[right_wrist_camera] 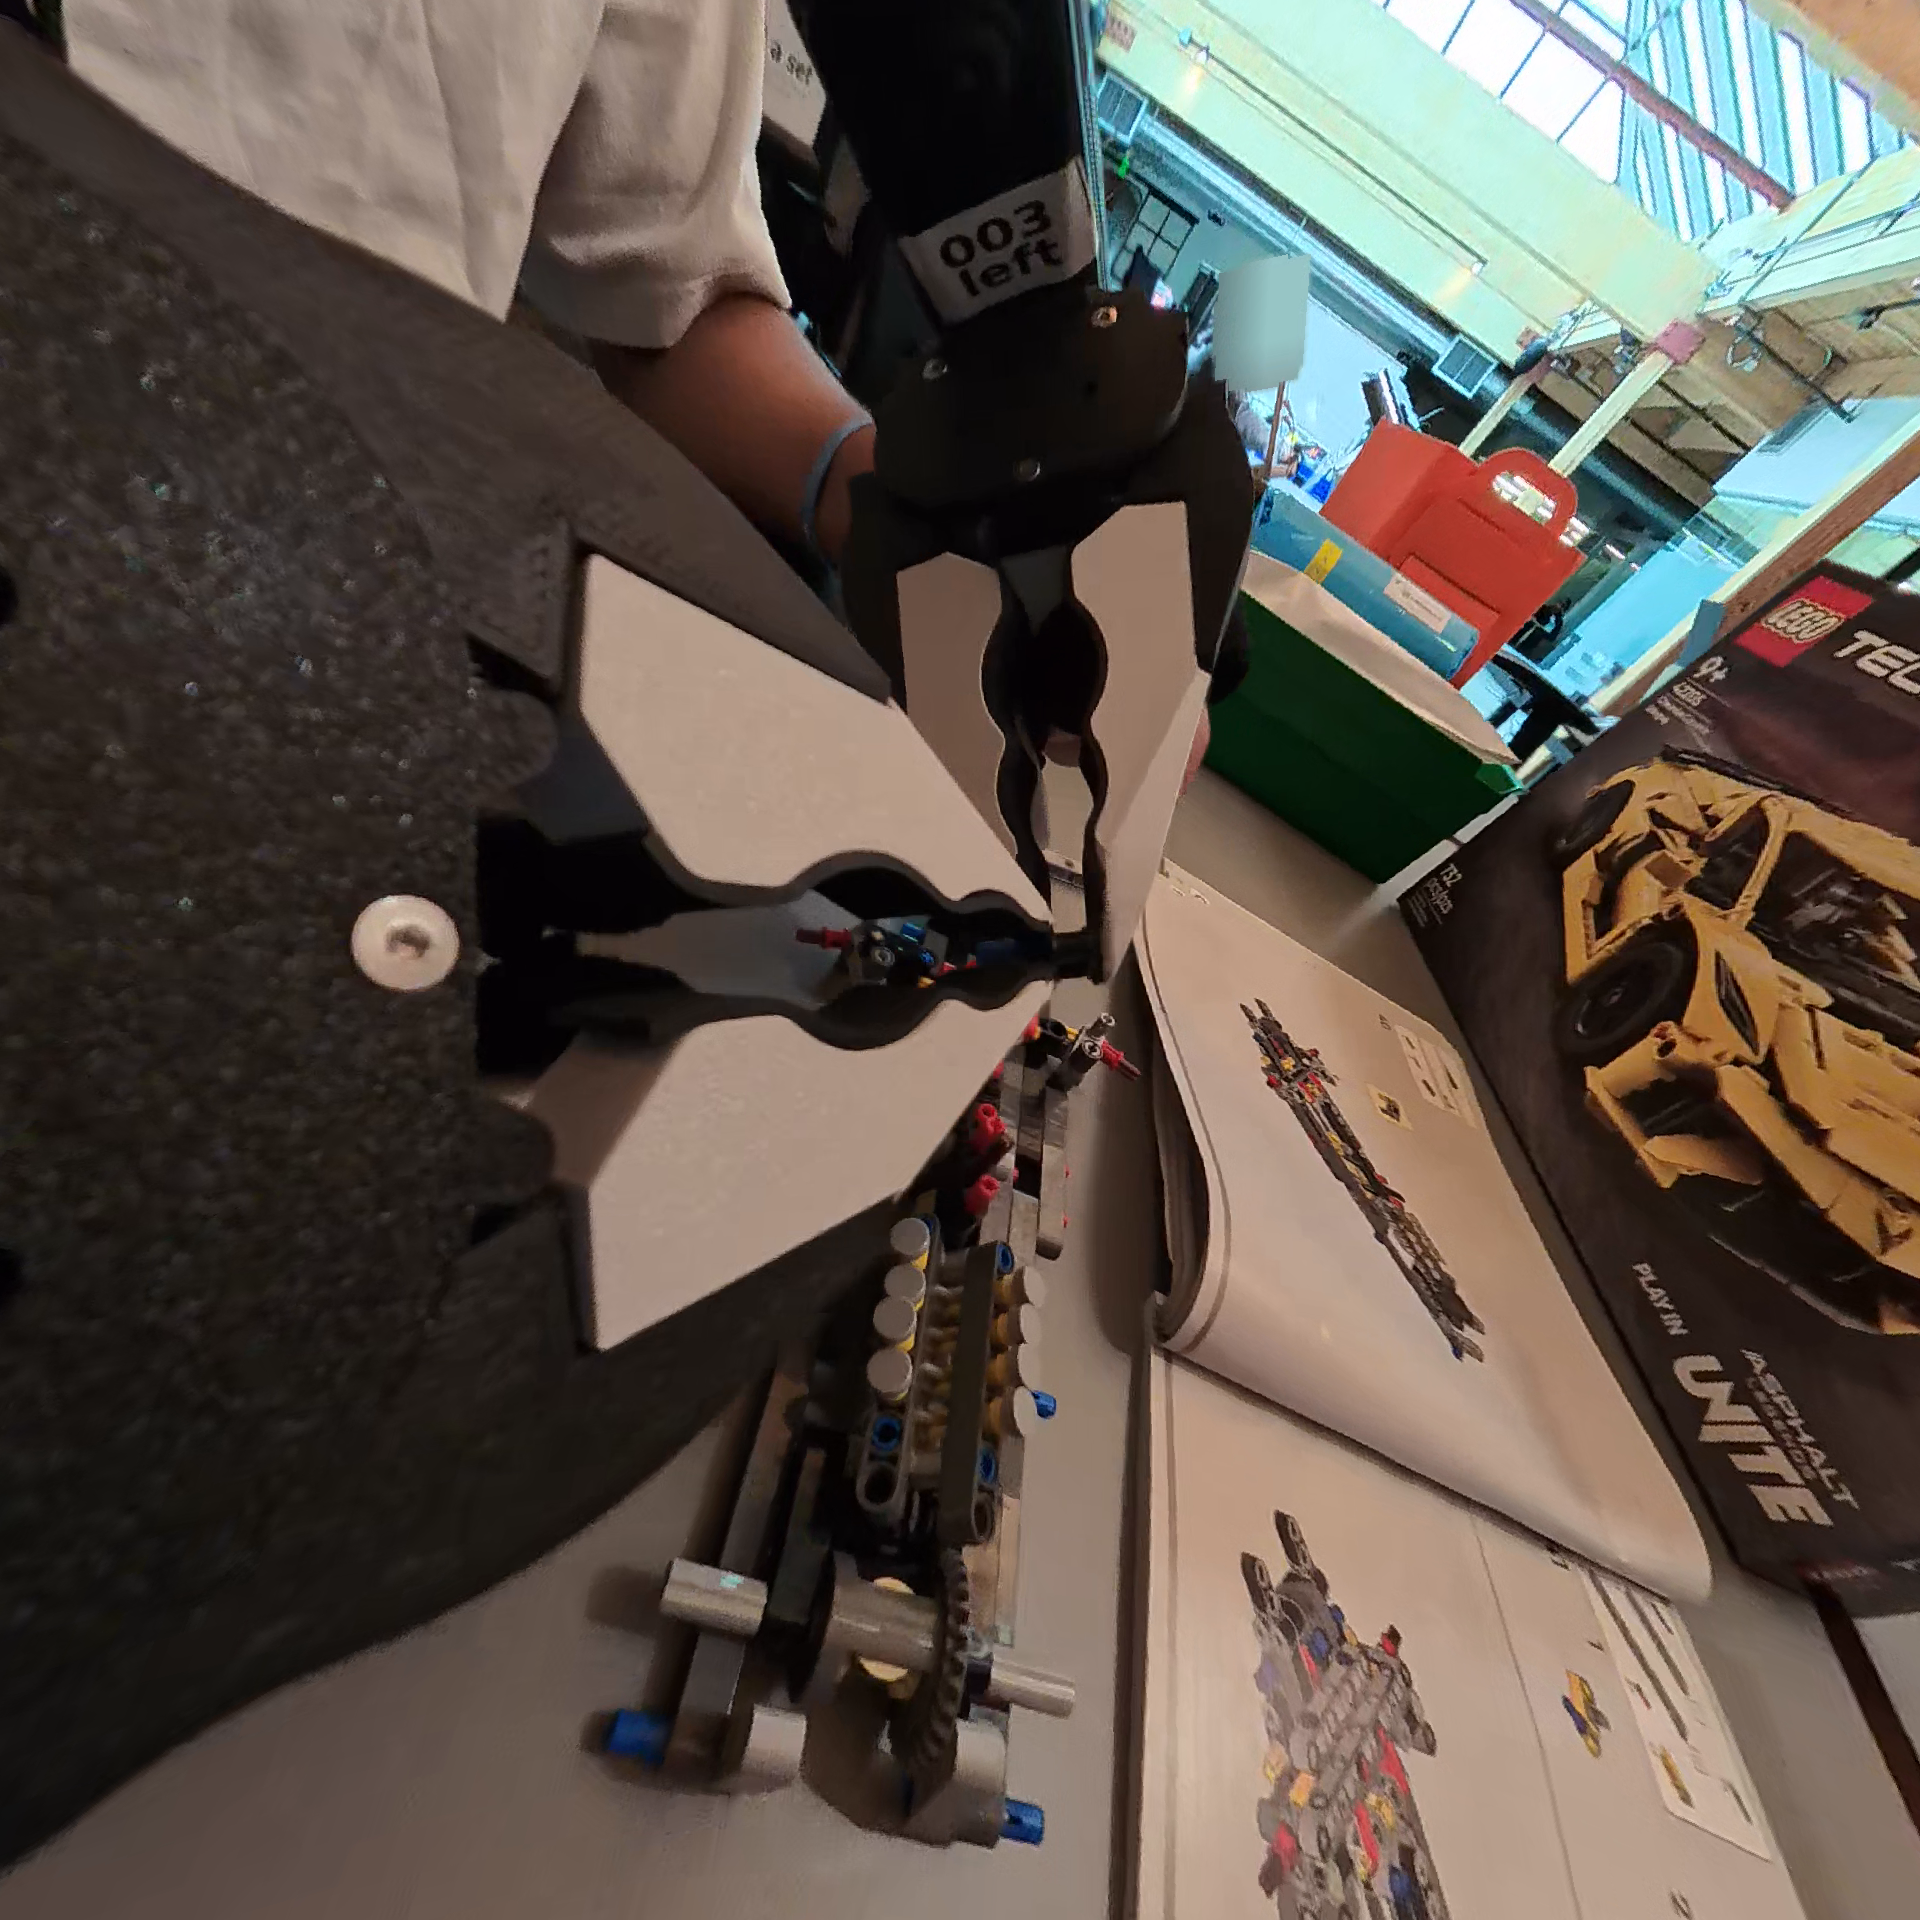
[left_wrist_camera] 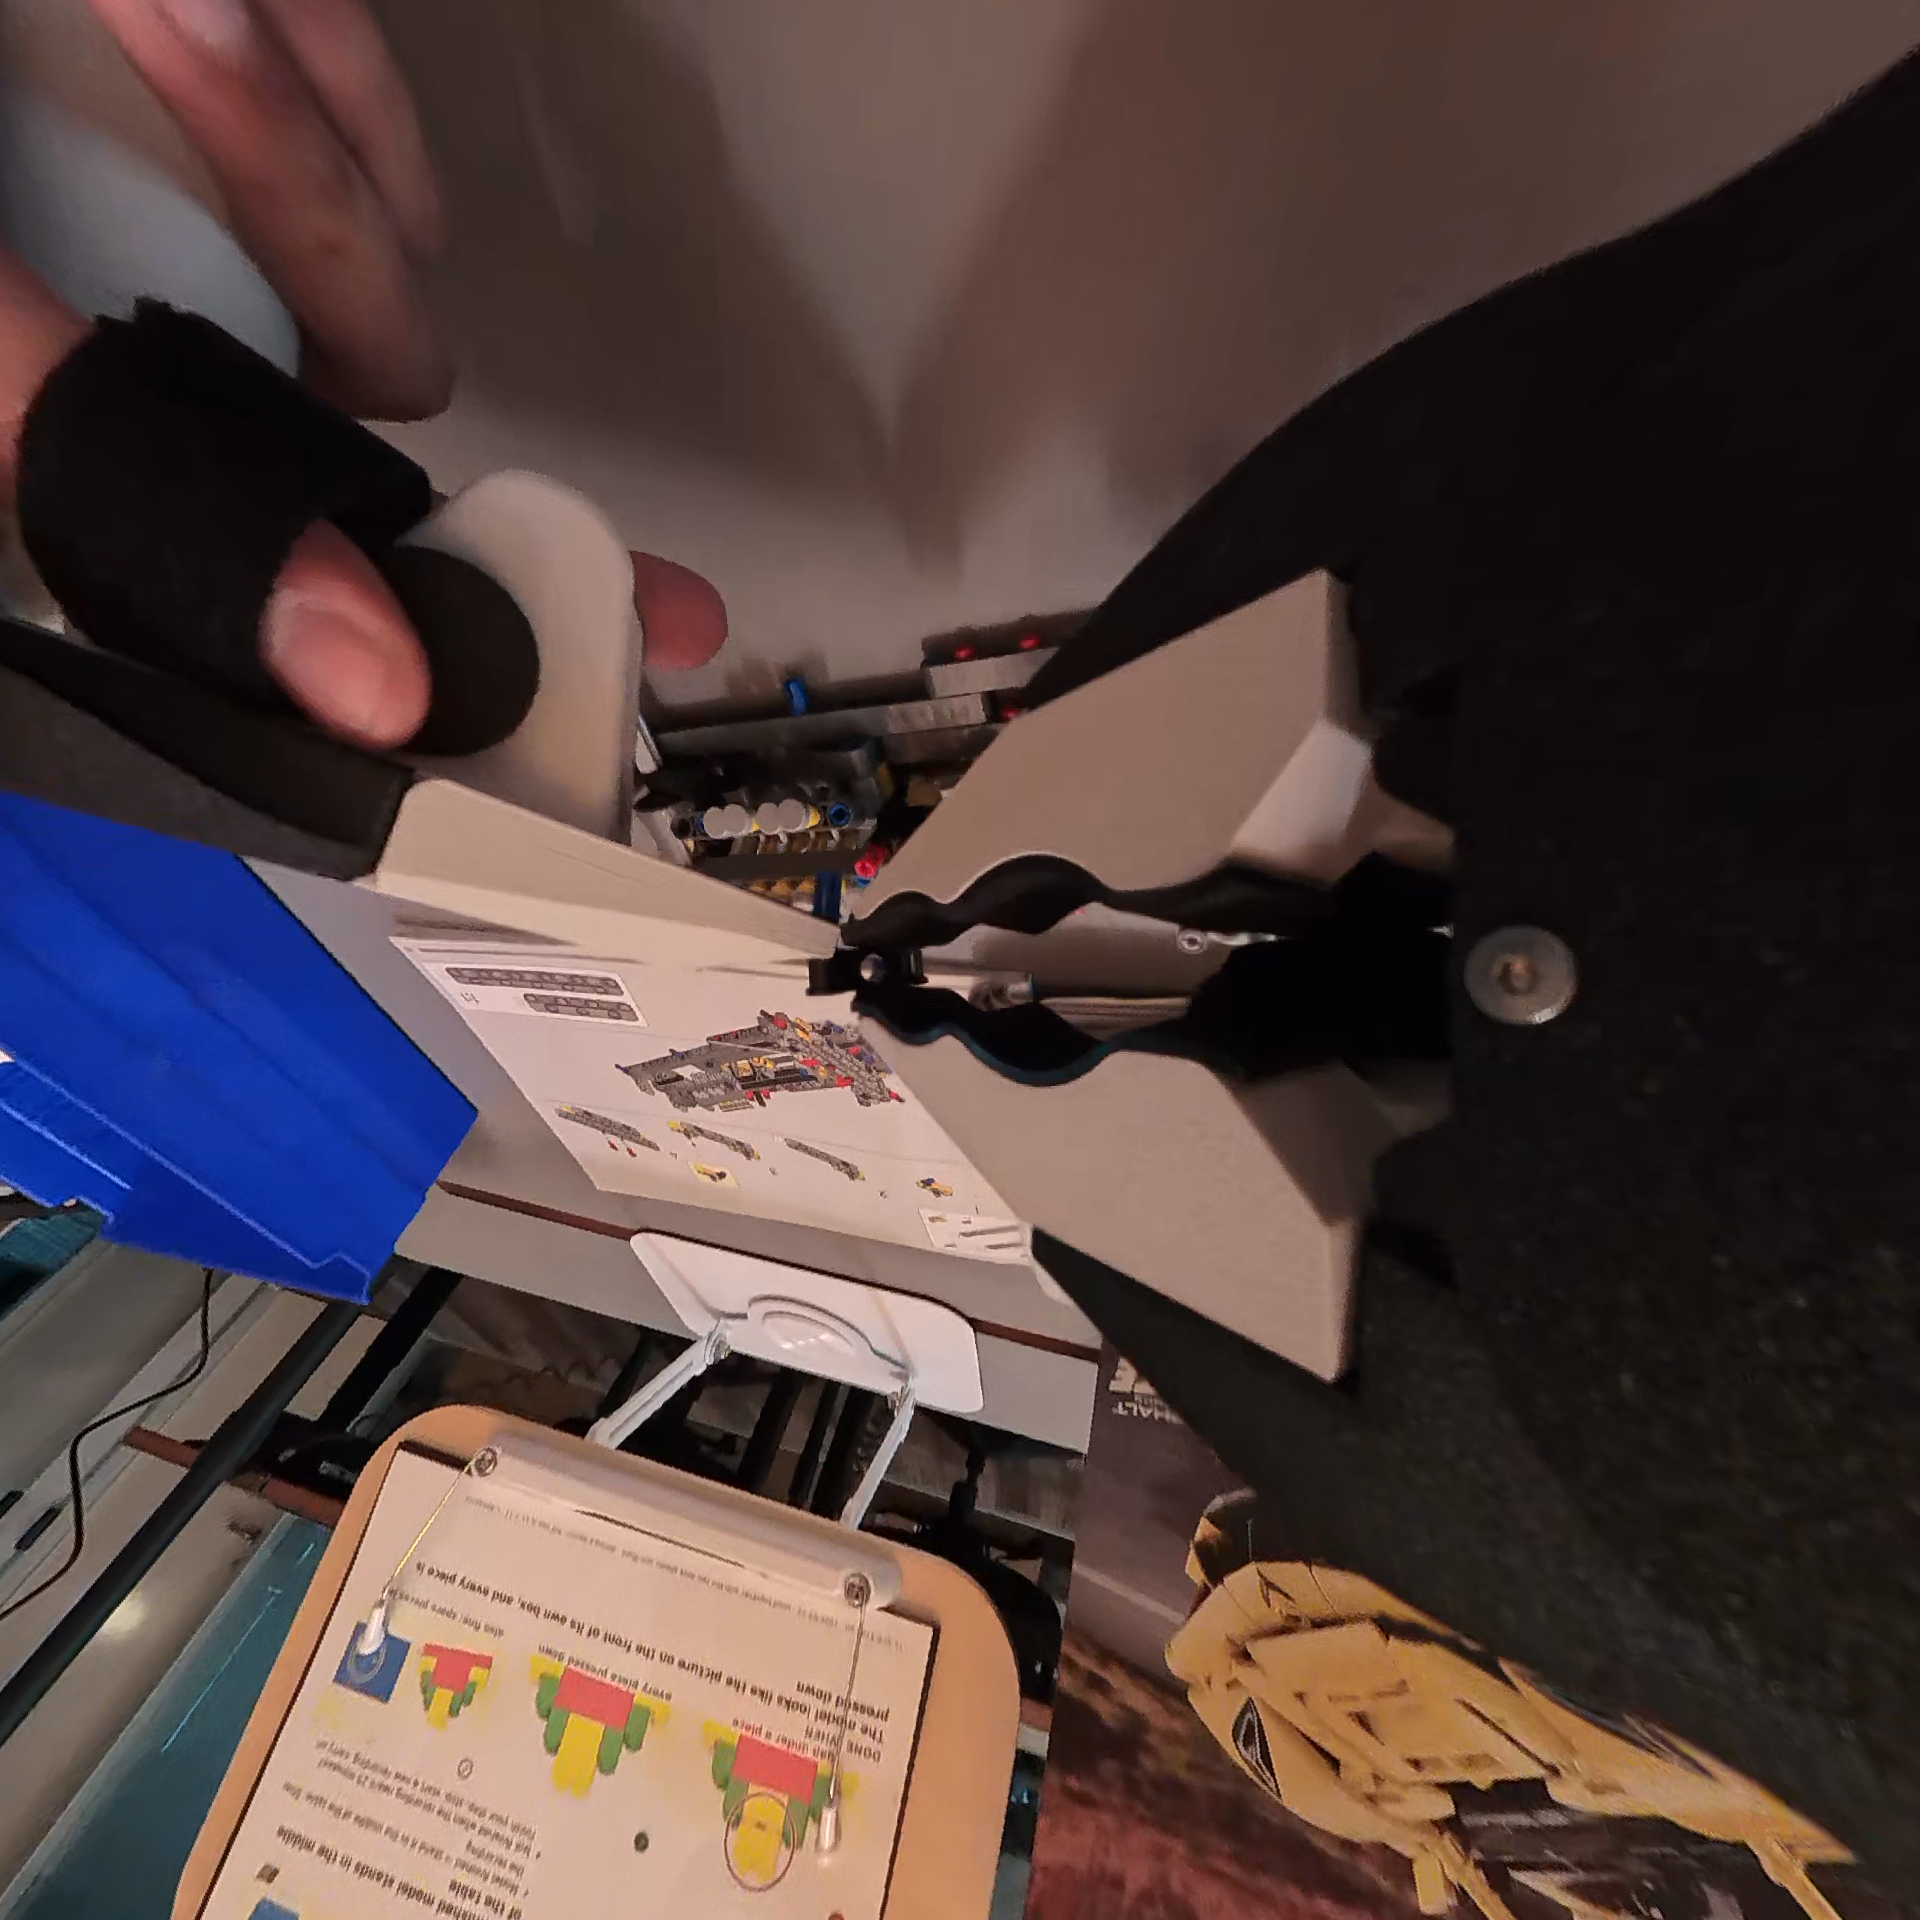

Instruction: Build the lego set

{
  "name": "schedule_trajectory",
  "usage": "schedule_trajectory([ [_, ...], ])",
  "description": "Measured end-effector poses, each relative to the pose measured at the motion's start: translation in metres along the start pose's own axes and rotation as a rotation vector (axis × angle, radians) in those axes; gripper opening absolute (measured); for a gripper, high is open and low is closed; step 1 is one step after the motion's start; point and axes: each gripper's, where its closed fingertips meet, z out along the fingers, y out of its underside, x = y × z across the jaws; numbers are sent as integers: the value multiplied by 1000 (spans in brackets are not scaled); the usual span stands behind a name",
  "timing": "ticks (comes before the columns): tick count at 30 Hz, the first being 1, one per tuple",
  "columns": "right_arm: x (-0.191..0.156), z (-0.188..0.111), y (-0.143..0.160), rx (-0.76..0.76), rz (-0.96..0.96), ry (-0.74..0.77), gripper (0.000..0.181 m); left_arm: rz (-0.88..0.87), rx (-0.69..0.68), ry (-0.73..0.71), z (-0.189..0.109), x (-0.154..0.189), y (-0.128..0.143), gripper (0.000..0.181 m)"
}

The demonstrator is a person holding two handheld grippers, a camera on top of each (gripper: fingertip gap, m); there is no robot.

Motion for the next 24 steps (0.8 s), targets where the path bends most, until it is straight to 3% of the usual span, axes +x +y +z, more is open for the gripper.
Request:
schedule_trajectory([
  [5,-1,-4,1,-15,2,-25,4,-97,38,56,1,4,-3,6],
  [10,-9,-10,-1,-19,-86,-78,16,-211,71,92,-1,1,-5,6],
  [14,-21,-21,-10,22,-364,-123,50,-369,154,190,-7,3,-16,6],
  [17,-26,-25,-5,-25,-535,-151,58,-545,287,329,-18,4,-35,6],
  [21,-55,-35,-23,28,-455,-350,50,-705,445,503,-37,5,-56,6],
  [24,-62,-35,-23,20,-460,-403,40,-763,515,549,-45,1,-63,6],
])
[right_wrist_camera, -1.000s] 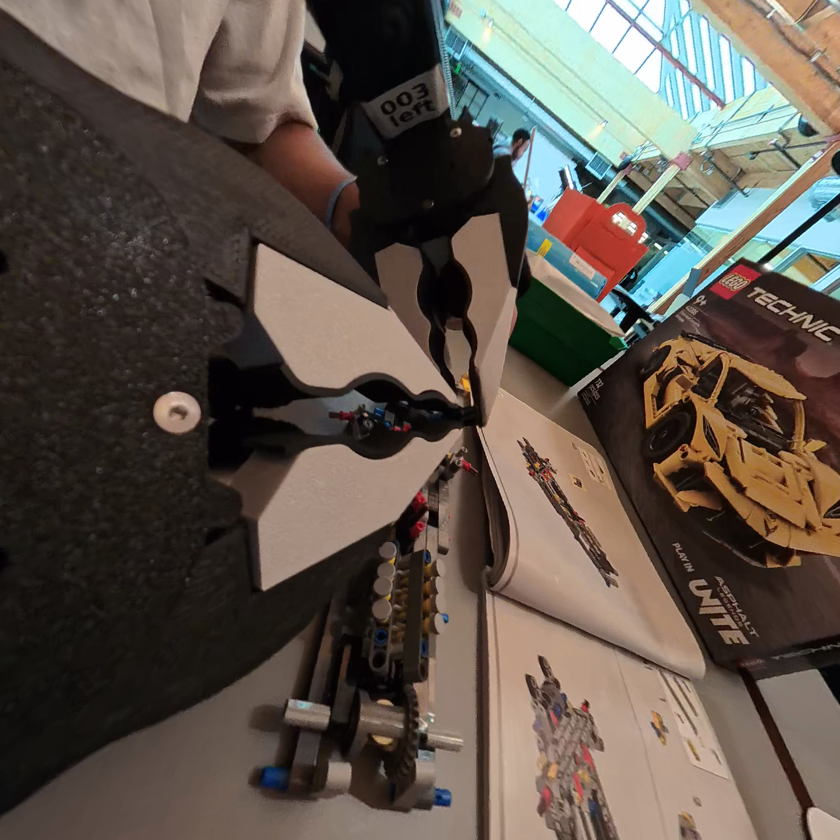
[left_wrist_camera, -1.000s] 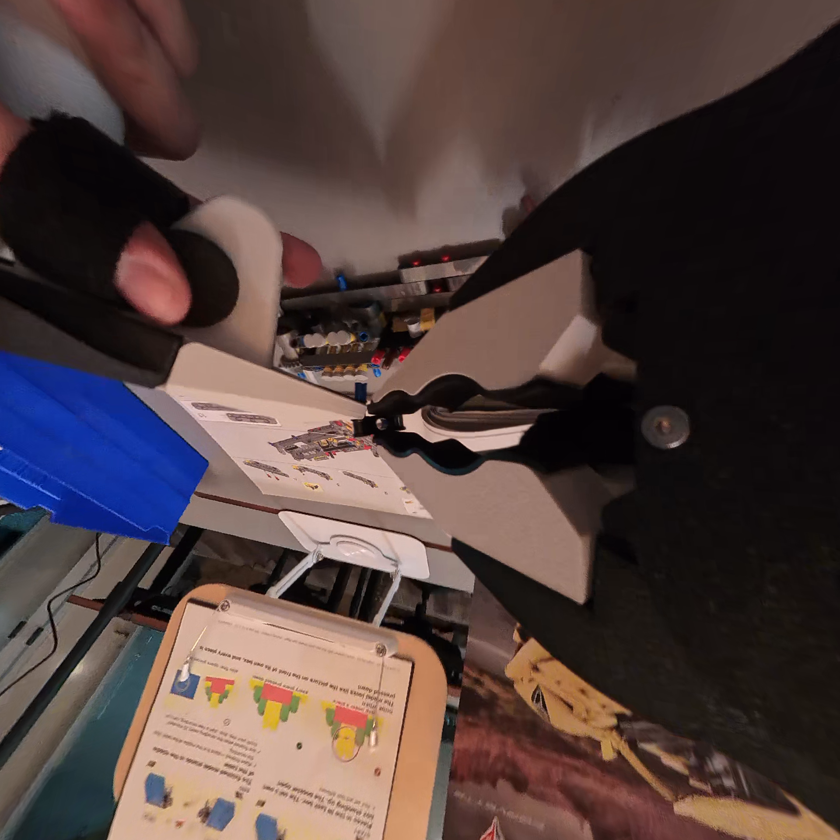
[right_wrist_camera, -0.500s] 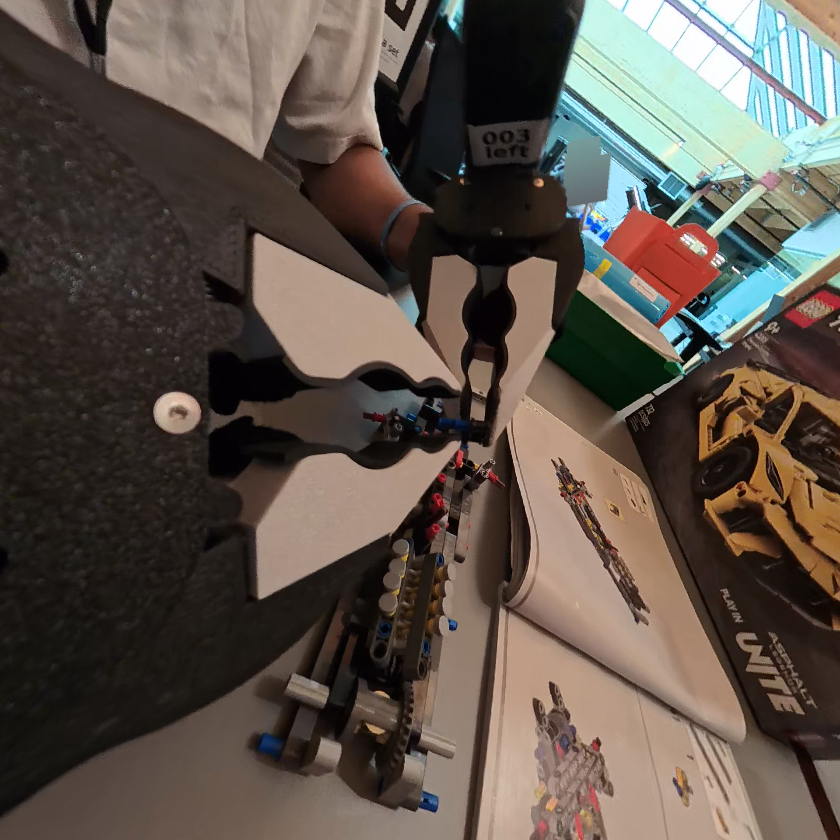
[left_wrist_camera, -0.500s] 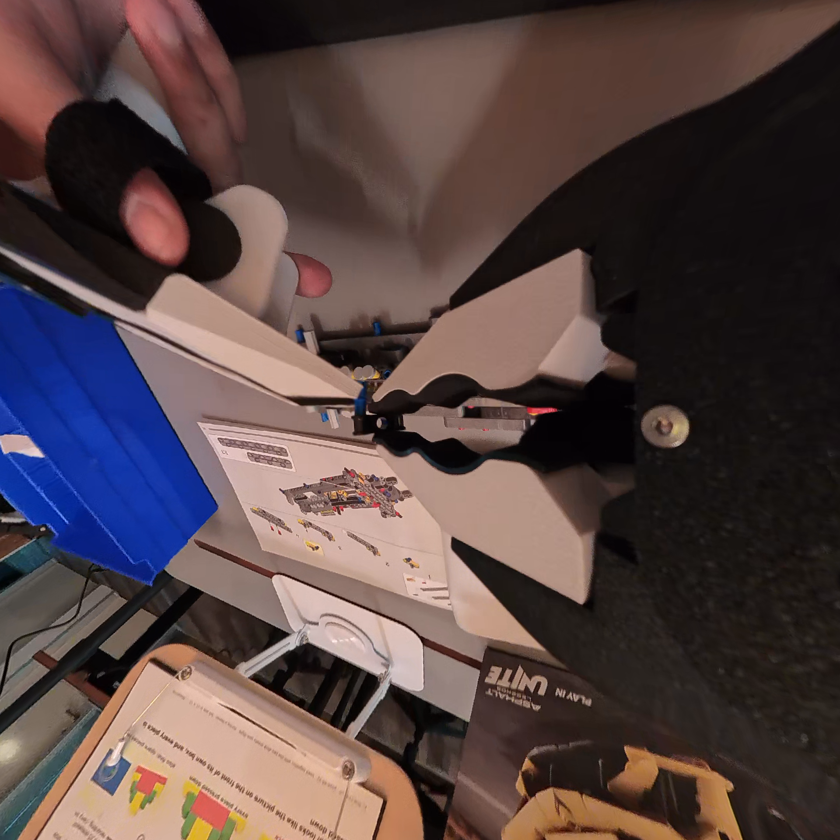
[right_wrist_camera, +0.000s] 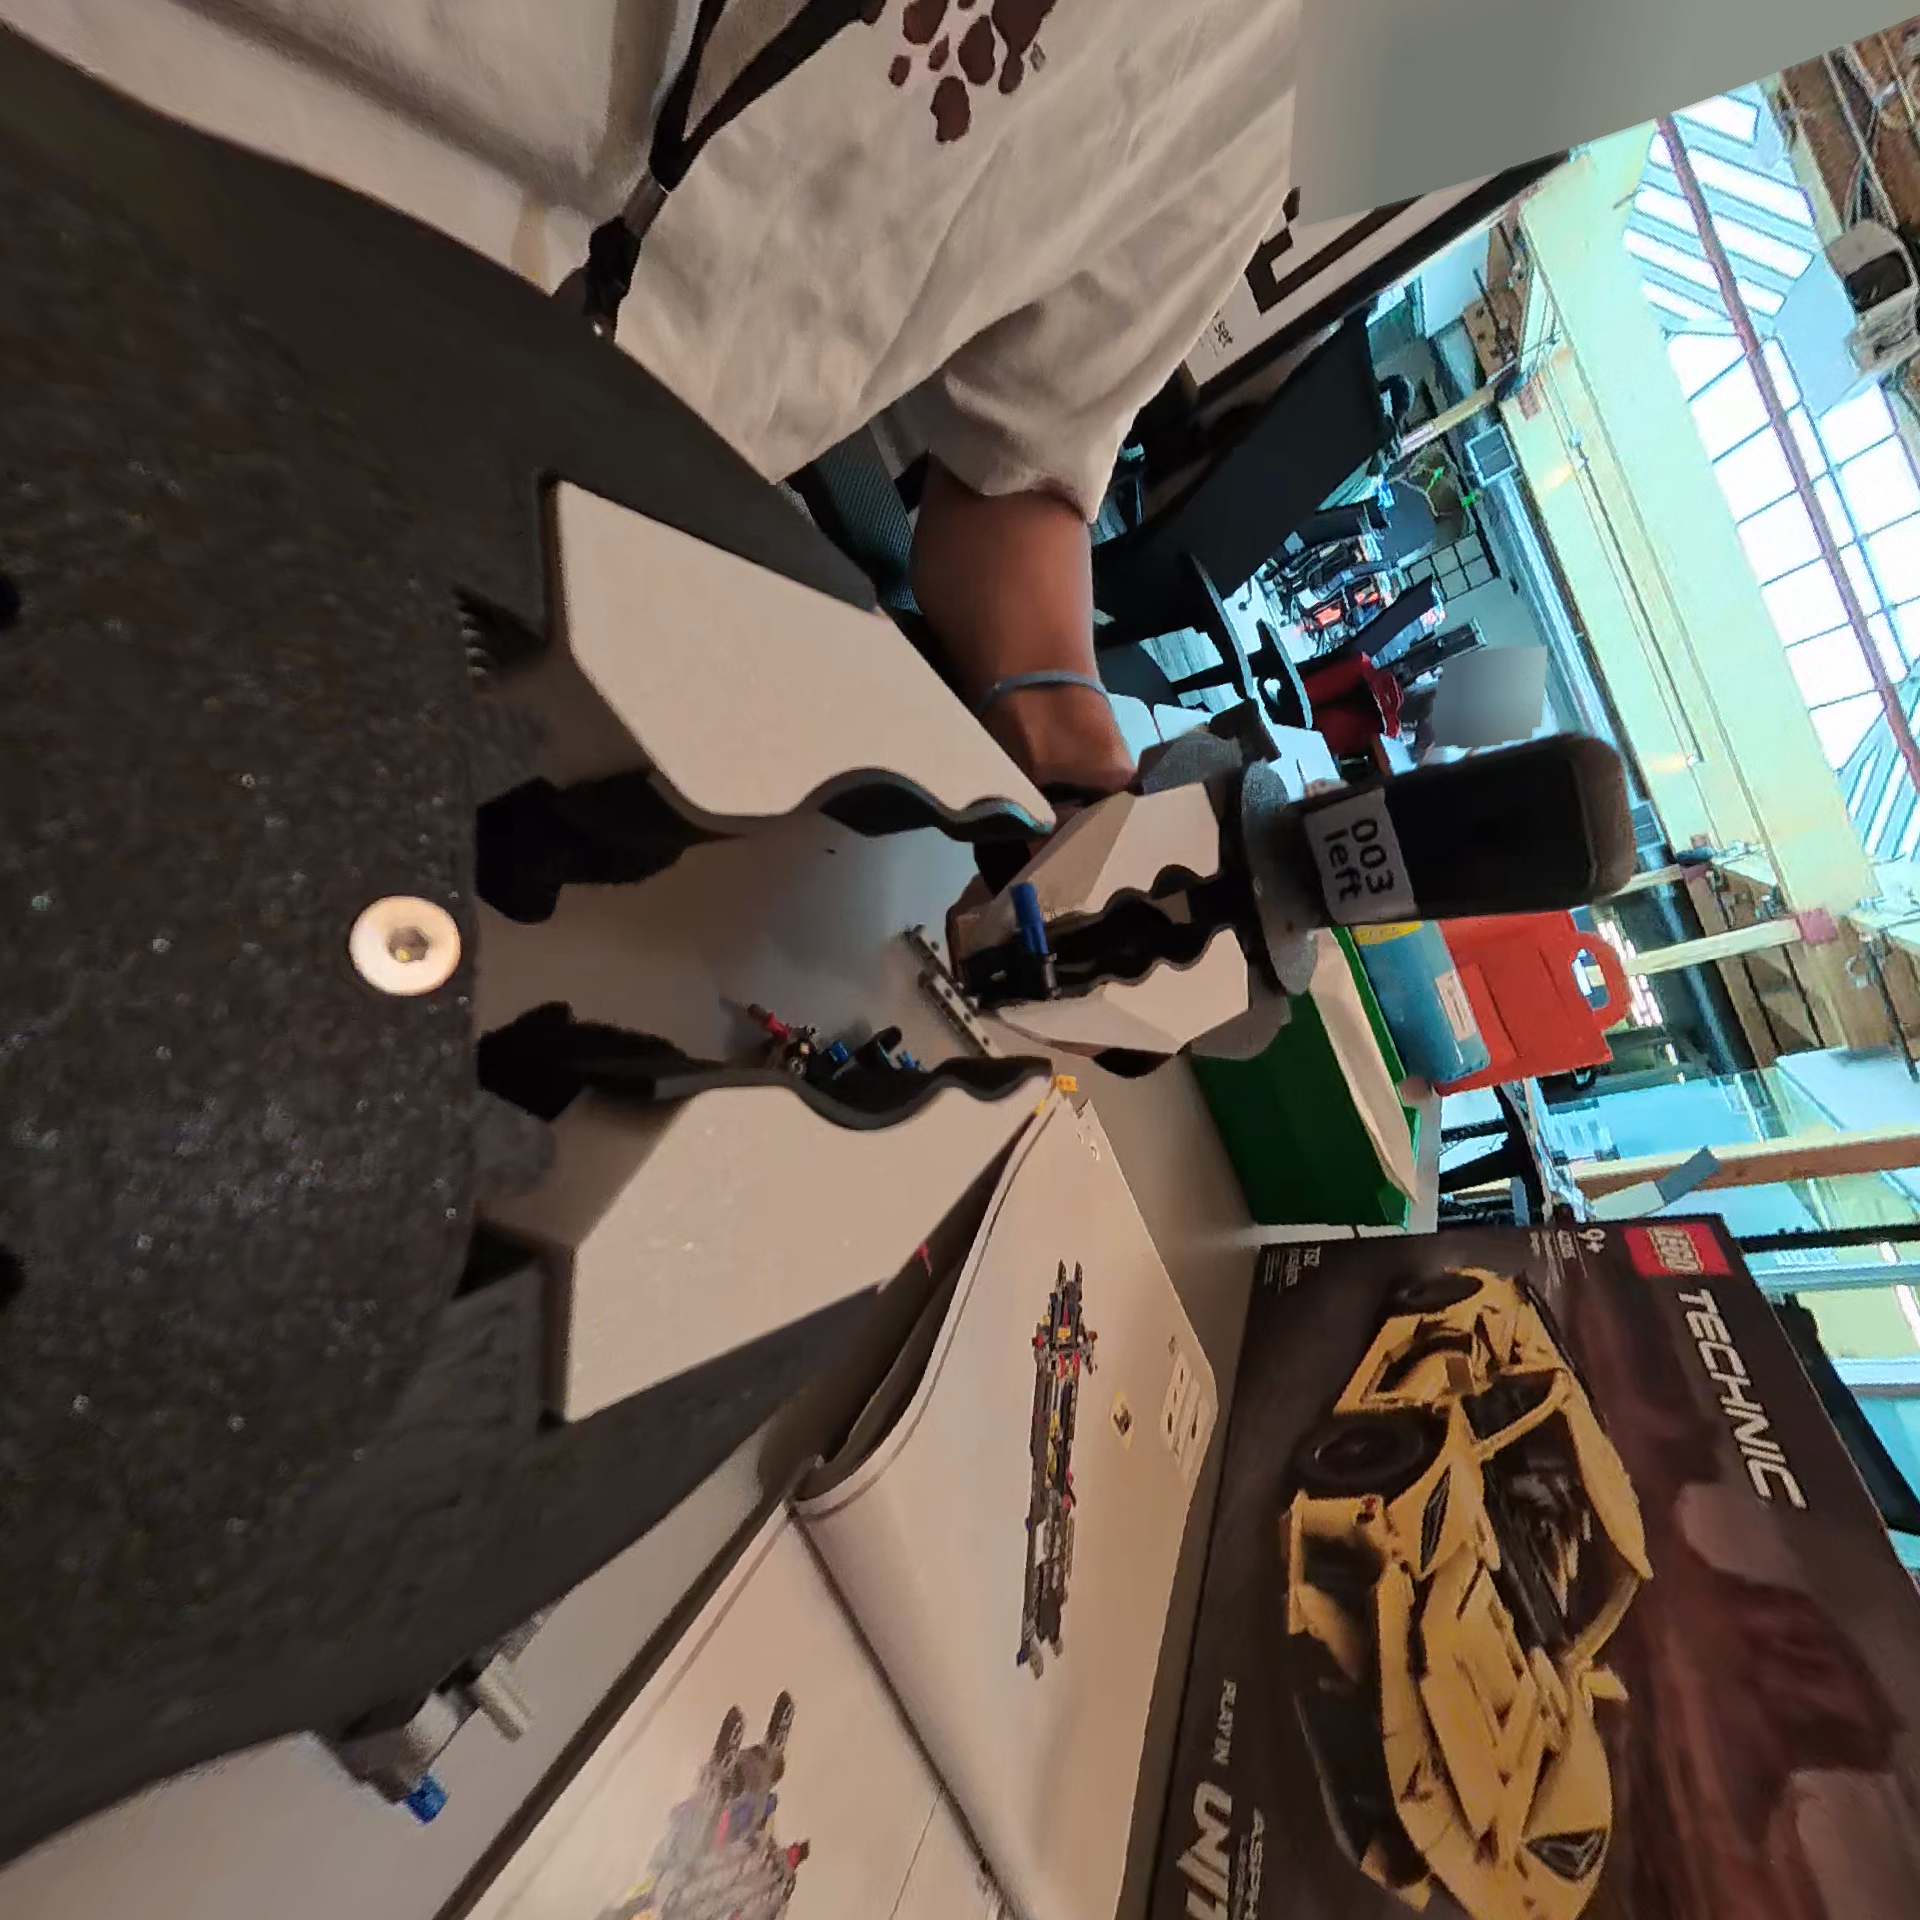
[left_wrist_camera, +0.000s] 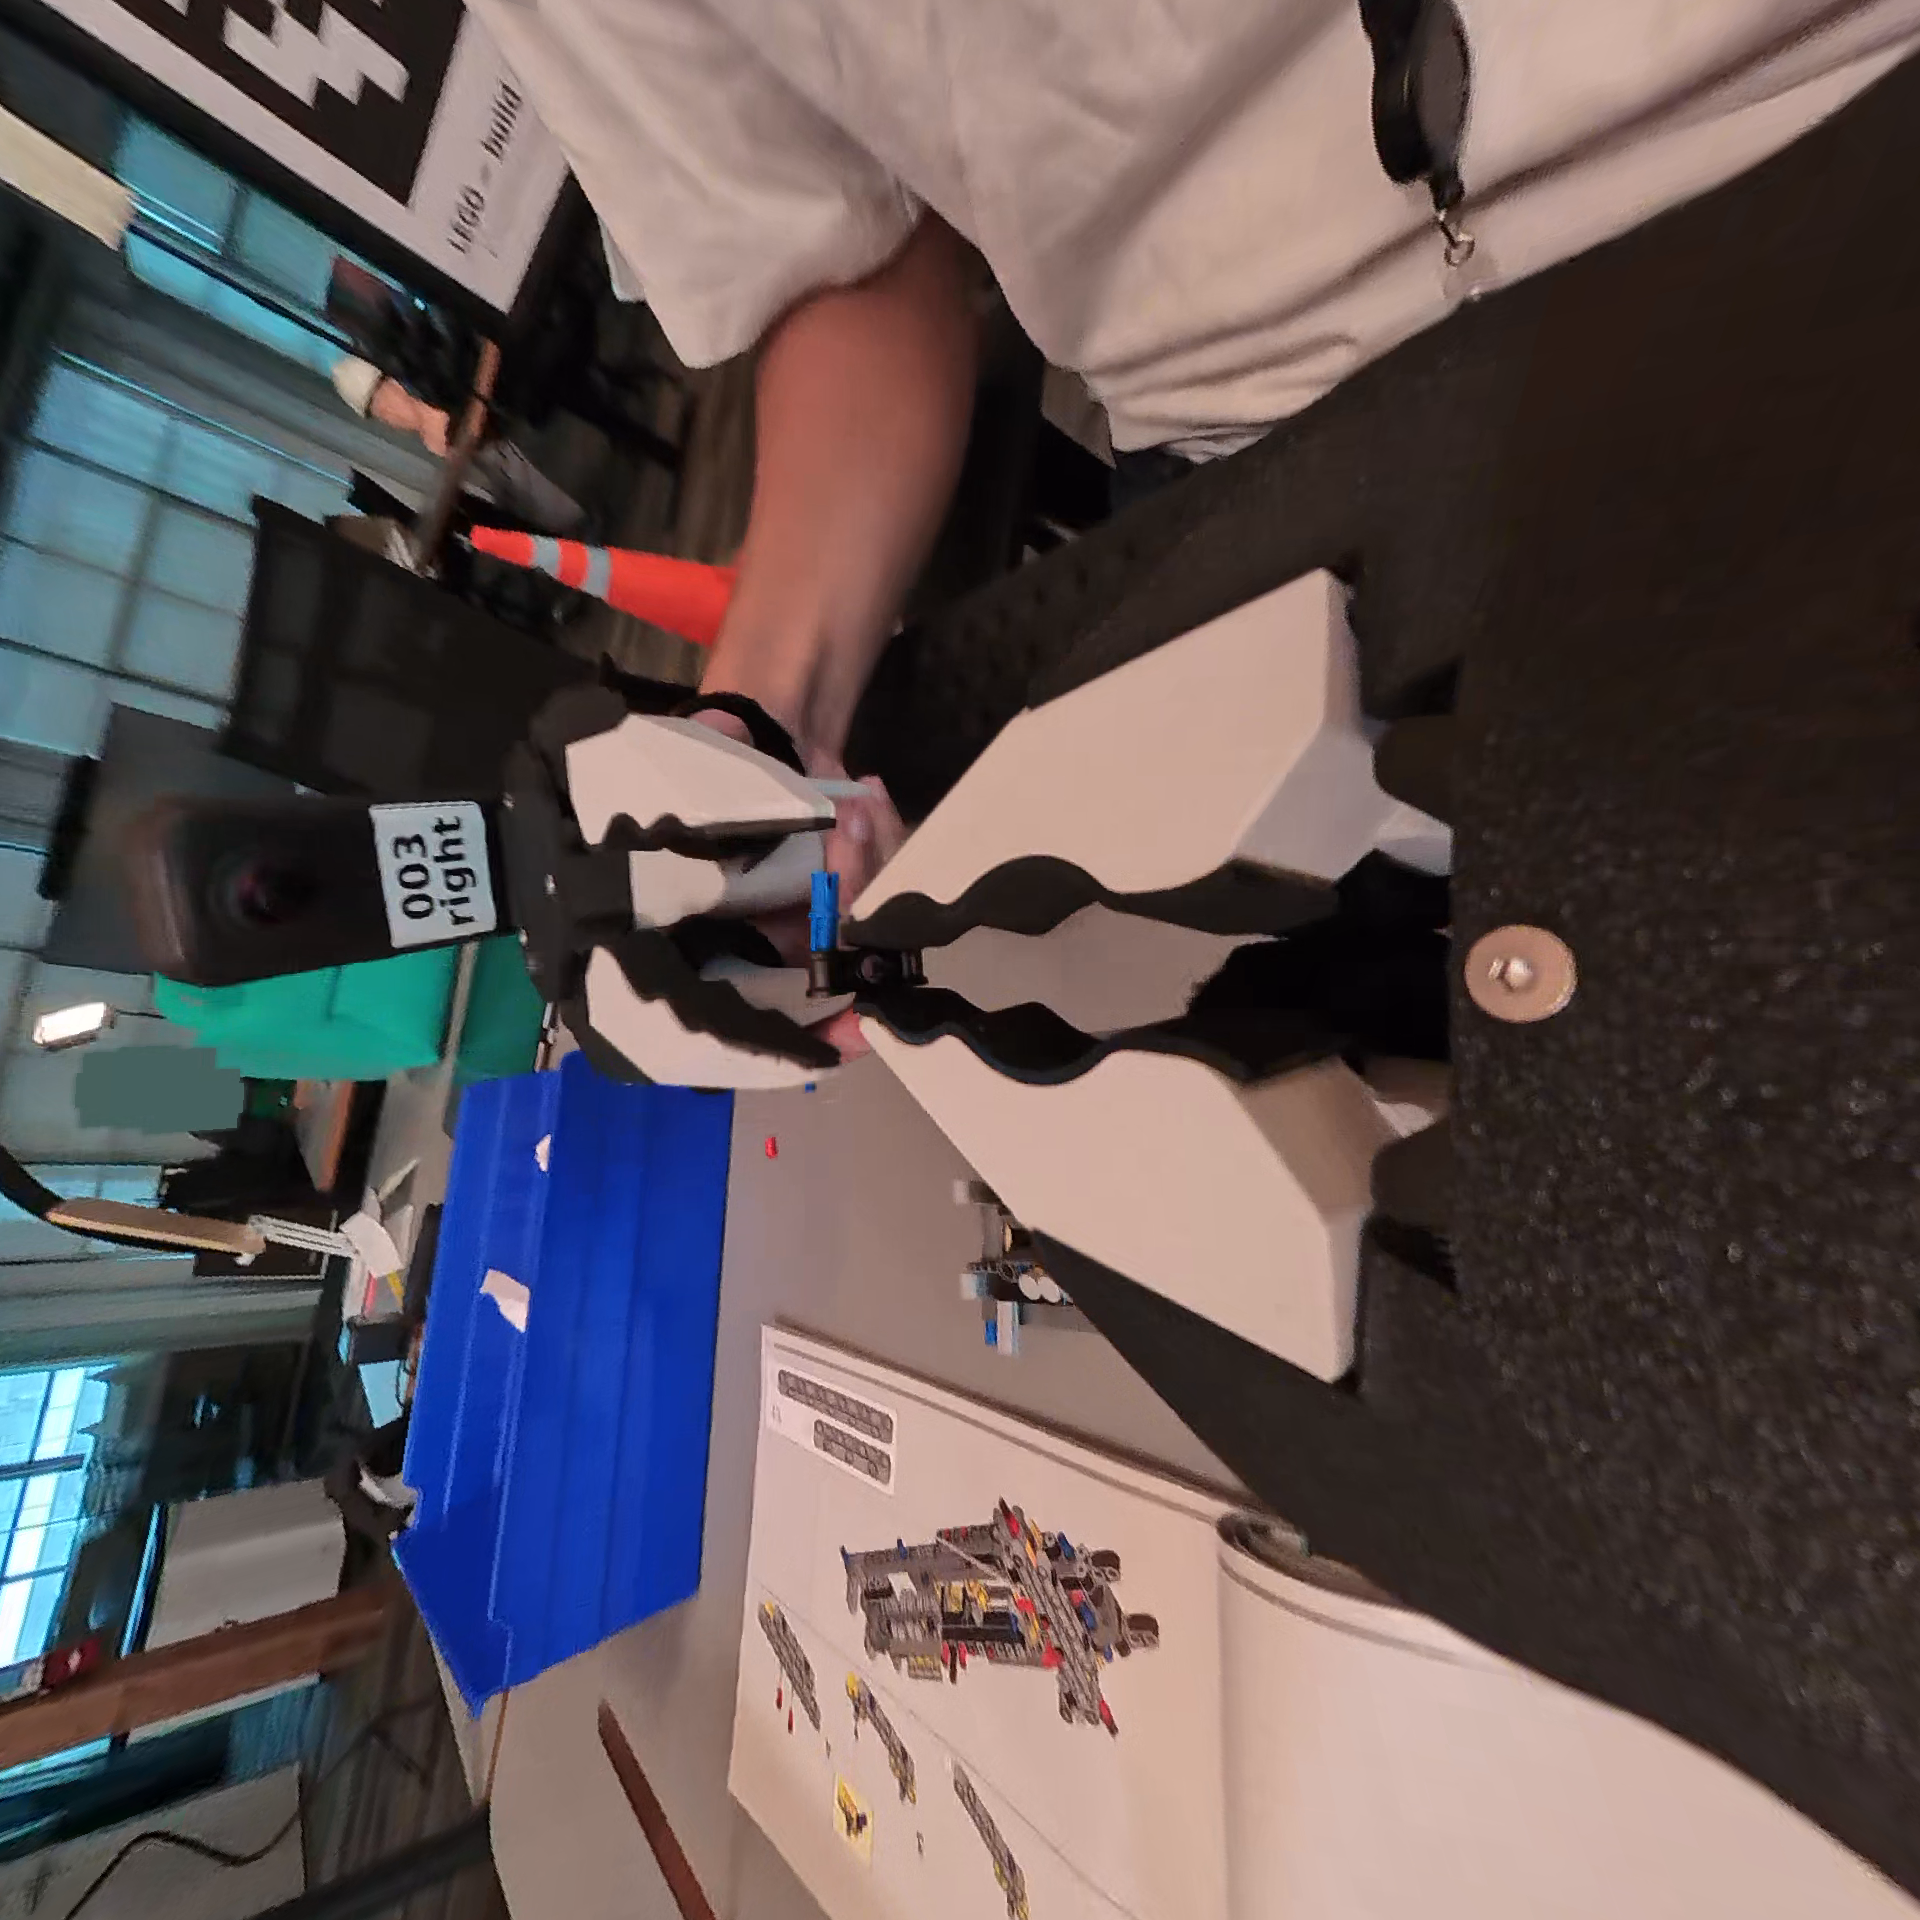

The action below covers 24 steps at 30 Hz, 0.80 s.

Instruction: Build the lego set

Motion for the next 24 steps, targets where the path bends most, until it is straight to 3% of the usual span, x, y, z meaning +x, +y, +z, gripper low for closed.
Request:
schedule_trajectory([
  [19,1,5,4,120,89,-84,19,31,-19,-20,2,-1,6,6],
  [24,0,4,6,113,25,-70,15,70,-23,-26,4,2,7,6],
])
